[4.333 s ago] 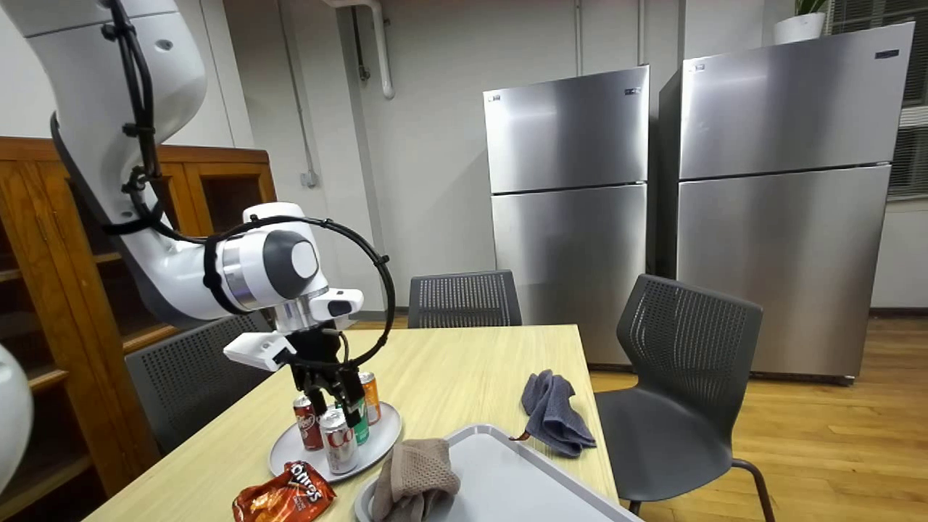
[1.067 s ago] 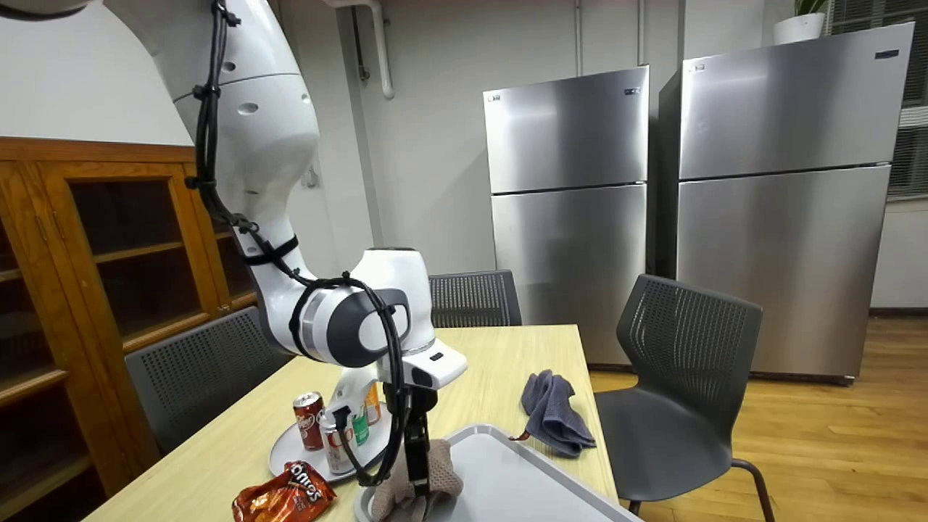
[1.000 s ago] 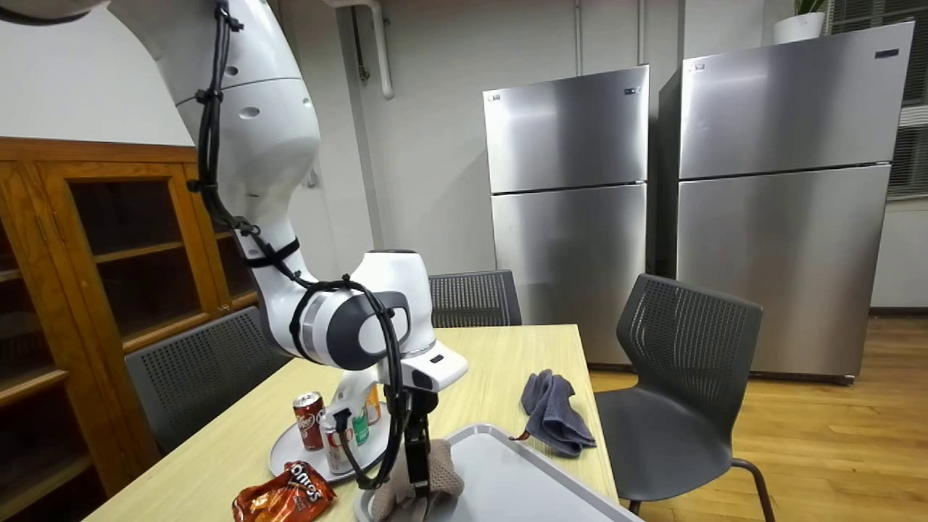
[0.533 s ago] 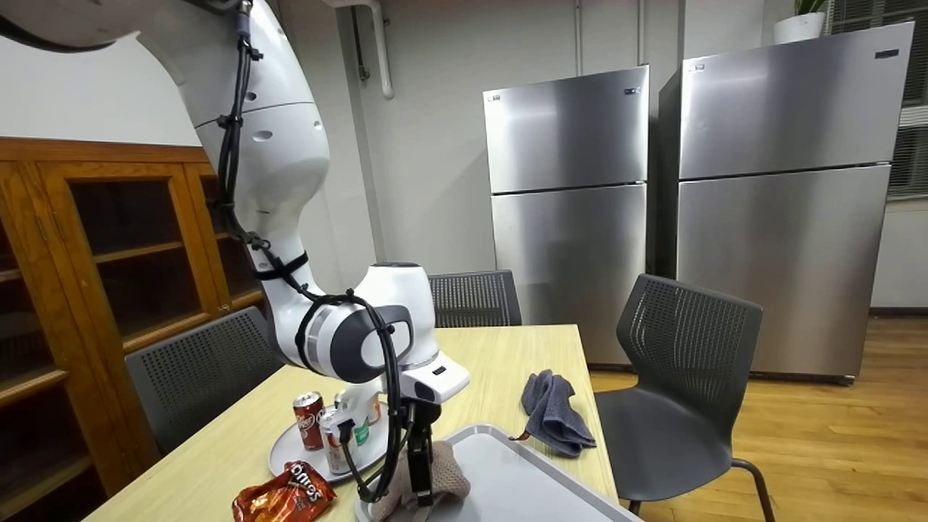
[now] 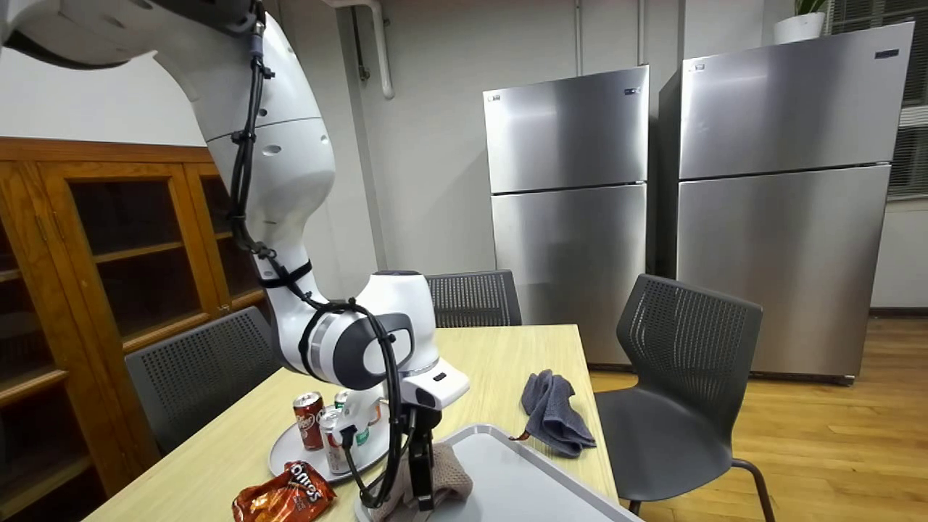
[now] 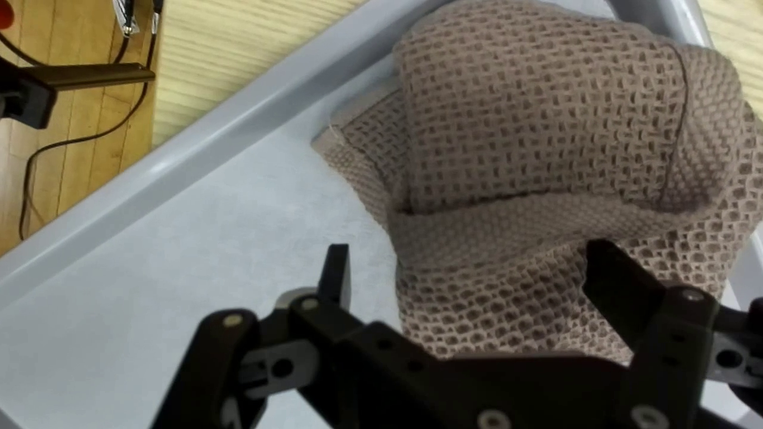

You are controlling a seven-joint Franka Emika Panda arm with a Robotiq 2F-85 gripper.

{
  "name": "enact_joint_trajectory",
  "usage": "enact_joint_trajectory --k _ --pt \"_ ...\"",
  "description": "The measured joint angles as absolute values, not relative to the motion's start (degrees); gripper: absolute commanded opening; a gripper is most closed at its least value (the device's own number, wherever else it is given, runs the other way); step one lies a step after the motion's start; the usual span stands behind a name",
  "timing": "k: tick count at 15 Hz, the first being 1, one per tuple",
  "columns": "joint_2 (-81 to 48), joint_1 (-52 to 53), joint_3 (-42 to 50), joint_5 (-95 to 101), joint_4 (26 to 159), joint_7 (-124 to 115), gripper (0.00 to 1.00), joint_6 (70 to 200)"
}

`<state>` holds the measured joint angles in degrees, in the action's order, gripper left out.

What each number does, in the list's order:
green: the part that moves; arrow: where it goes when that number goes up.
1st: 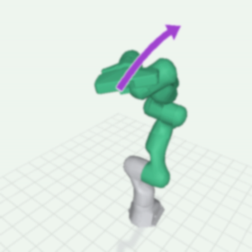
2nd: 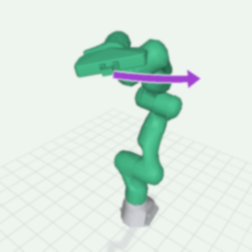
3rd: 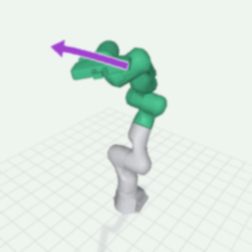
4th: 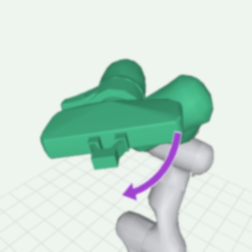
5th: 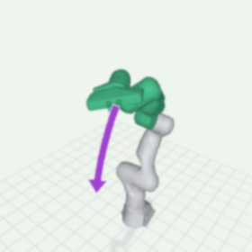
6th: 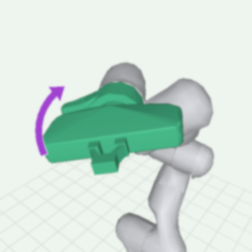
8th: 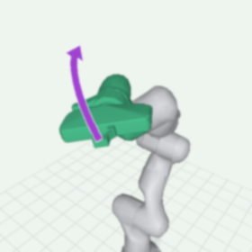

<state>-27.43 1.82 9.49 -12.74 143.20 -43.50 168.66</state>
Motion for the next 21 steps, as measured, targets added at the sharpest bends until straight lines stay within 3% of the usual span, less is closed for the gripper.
enact_joint_trajectory --k 10,11,13,21 --pt "-30.7 1.8 9.5 -13.5 141.2 -43.5 1.00 169.0" --pt "-30.9 1.8 9.5 -13.6 141.0 -43.5 0.75 169.0" --pt "-31.2 1.8 9.5 -13.6 140.7 -43.5 0.65 169.0" --pt "-31.7 1.8 9.5 -13.6 139.7 -43.5 0.04 169.0"
